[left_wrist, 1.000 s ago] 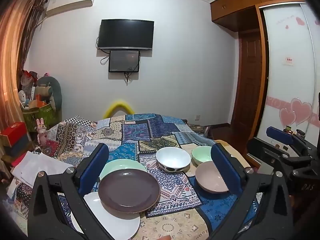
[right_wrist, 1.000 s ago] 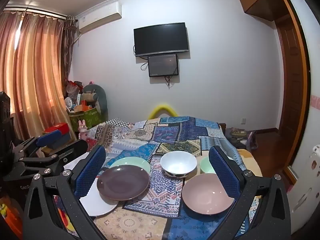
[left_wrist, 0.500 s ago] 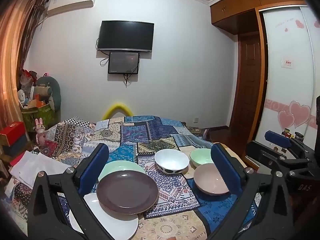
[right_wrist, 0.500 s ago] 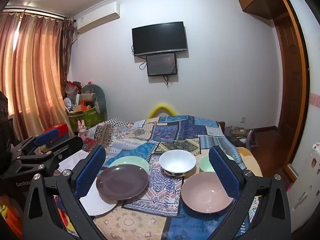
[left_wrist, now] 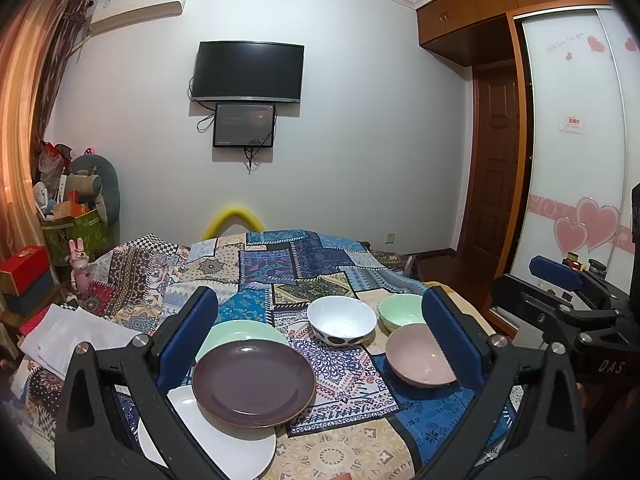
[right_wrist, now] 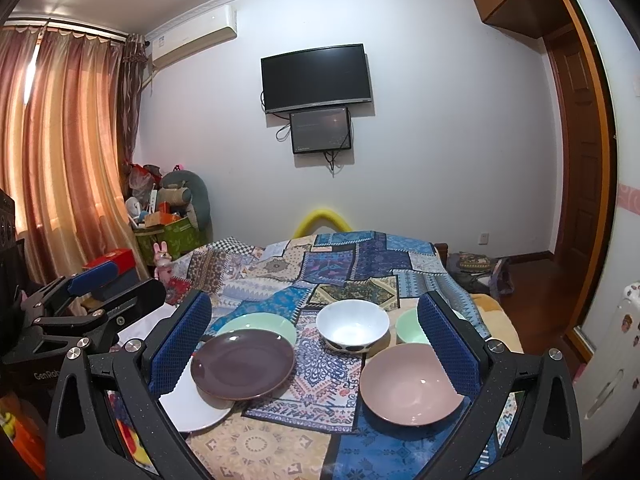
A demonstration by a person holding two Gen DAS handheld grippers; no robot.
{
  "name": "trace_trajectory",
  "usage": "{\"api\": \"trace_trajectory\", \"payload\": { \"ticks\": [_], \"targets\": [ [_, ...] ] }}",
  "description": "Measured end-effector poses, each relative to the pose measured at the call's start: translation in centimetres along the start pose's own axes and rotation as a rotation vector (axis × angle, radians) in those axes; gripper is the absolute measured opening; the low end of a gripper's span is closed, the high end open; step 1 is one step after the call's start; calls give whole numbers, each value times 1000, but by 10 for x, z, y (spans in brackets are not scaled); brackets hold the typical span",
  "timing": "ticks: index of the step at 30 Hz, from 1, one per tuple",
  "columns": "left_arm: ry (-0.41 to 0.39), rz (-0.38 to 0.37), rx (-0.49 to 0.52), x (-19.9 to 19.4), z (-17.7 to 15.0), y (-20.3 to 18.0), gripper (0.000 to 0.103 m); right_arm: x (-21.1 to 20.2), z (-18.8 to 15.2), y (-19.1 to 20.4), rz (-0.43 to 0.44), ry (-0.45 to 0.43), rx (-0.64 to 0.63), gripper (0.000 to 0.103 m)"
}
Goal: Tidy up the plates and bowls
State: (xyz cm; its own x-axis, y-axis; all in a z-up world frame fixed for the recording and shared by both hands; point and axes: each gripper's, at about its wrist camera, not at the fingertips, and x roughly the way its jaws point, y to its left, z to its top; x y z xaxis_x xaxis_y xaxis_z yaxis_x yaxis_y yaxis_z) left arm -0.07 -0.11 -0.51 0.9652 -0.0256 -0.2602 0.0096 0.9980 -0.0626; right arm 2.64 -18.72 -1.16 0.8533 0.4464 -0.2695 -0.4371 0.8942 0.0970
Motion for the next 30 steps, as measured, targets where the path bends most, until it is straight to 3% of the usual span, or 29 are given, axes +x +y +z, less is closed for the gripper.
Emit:
{"api": "trace_trajectory", "payload": {
  "ticks": [30],
  "targets": [
    [-4, 2, 2, -2, -3, -1, 103, -3, 0, -1, 5, -4, 7, 103]
  ]
}}
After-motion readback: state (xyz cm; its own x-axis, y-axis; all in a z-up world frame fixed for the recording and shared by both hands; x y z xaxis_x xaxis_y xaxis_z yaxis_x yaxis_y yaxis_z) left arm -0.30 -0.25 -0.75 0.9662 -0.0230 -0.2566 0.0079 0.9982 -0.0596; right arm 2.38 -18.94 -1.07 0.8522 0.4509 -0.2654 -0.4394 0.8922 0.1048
